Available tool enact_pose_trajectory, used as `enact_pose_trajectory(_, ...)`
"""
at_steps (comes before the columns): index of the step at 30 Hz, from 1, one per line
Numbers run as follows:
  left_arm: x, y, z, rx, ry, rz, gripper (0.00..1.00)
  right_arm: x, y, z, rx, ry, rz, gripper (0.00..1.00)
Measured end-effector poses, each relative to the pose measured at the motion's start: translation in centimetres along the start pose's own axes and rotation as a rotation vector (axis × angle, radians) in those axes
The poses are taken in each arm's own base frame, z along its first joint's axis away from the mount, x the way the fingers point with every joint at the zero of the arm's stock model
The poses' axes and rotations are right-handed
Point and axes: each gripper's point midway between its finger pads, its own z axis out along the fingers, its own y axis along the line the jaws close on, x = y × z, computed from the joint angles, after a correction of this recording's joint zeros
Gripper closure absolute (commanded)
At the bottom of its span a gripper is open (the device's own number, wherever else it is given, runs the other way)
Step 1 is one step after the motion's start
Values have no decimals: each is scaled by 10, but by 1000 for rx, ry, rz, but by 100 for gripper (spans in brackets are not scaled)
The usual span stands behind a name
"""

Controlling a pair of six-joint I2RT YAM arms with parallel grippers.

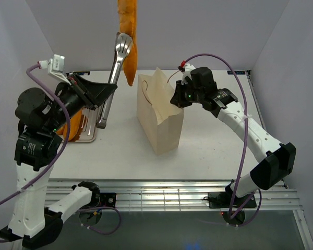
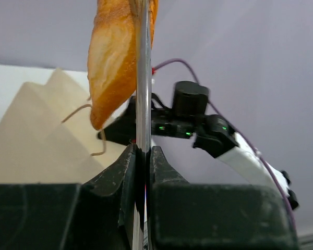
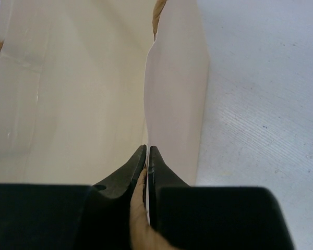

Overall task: Place the fake bread into the paper bag
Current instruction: Pick up the fake bread from the plate, then place the fake bread in the paper bag.

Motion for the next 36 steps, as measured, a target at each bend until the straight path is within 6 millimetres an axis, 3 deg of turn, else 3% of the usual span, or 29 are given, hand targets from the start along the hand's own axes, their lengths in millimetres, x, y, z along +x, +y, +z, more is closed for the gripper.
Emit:
enact_pose_trajectory(3,9,-19,-9,148,-27,-13,100,-1,1,-1,6,-6,-3,92)
enact_pose_trajectory(6,21,-26,-10,254,-29,-26,100,-2,0,-1,11,-10,-2,92)
enact_pose_trajectory(14,62,-2,8,357,-10,-92,100,-2,2,-1,7,-10,19,92)
enact_pose_trajectory(29,75,0,3,461,-91,-77,100,-13,14,-6,-12,-28,41,92)
enact_pose_trajectory(36,115,20,19,423,-41,-86,100,-17,20,-7,-36,-27,73,92)
